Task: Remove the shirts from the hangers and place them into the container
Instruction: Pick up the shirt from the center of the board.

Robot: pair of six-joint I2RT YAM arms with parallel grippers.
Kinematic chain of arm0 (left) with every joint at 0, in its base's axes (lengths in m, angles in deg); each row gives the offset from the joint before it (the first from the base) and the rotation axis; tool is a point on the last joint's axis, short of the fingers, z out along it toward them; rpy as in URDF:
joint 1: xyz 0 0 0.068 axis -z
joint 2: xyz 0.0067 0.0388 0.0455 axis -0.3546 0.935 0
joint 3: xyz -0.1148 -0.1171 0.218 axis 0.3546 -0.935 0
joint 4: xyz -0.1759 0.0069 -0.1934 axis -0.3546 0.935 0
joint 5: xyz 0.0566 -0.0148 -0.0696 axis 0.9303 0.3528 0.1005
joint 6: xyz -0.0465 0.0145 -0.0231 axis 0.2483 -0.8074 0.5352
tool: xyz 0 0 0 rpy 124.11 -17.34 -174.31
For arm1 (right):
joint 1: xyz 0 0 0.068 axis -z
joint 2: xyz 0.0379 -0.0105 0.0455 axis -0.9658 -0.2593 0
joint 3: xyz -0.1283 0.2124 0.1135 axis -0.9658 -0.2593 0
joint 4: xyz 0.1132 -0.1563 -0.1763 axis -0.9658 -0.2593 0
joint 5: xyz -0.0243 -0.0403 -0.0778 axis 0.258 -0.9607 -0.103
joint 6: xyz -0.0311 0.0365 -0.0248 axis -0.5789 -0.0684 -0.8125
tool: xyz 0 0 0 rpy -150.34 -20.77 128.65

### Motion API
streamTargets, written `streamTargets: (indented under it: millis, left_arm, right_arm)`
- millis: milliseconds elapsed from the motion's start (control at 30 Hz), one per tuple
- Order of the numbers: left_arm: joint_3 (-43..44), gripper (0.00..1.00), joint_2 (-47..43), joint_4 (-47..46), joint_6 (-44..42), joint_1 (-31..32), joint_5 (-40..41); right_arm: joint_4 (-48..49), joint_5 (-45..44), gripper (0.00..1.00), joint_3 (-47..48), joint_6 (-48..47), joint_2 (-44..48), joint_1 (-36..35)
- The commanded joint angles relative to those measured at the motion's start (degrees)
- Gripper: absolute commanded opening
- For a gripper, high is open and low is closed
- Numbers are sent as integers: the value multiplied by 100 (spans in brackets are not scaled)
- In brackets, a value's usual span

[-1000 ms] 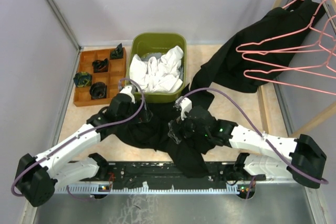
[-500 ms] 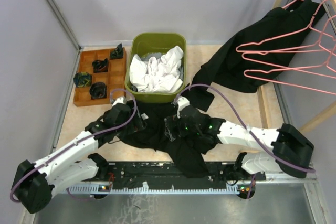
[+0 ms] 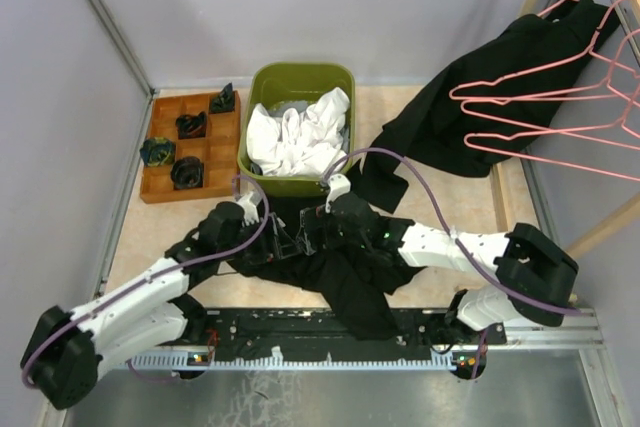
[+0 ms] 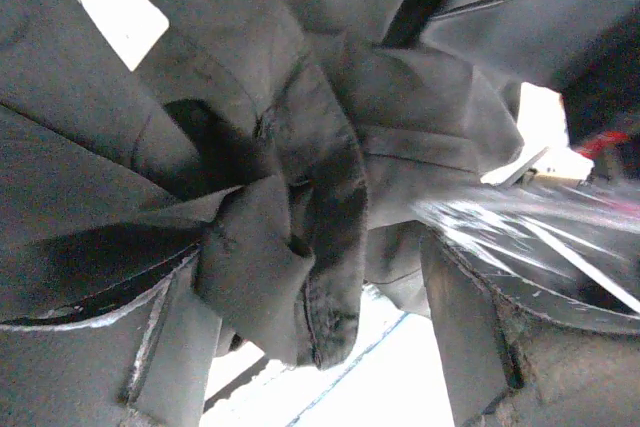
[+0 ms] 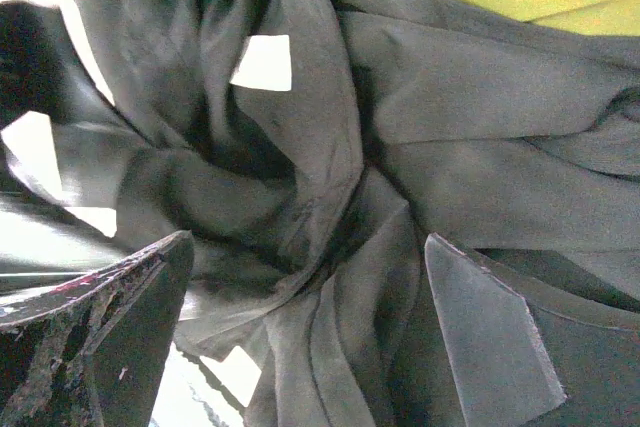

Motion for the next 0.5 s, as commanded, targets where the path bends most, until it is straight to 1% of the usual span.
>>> streamTargets:
  millis: [0, 67, 133, 233, 333, 467]
  left_arm:
    - [650, 82, -944, 1355, -144, -5, 1069]
    - [823, 84, -1326, 2074, -32, -5, 1933]
    - [868, 88, -1680, 2466, -19, -5, 2407]
    - [1052, 88, -1969, 3149, 158, -5, 3011]
    - [1310, 90, -2053, 3651, 244, -5, 3648]
    - [1747, 91, -1834, 3983, 358, -5, 4284]
  right_arm:
    - [163, -91, 99, 329, -137, -290, -59]
    - [172, -119, 99, 415, -142, -384, -57]
    - [167, -74, 99, 546, -139, -499, -53]
    - [96, 57, 99, 759, -195, -692, -56]
    - [-25, 187, 99, 1016, -229, -974, -60]
    - [-209, 293, 99, 1384, -292, -1377, -98]
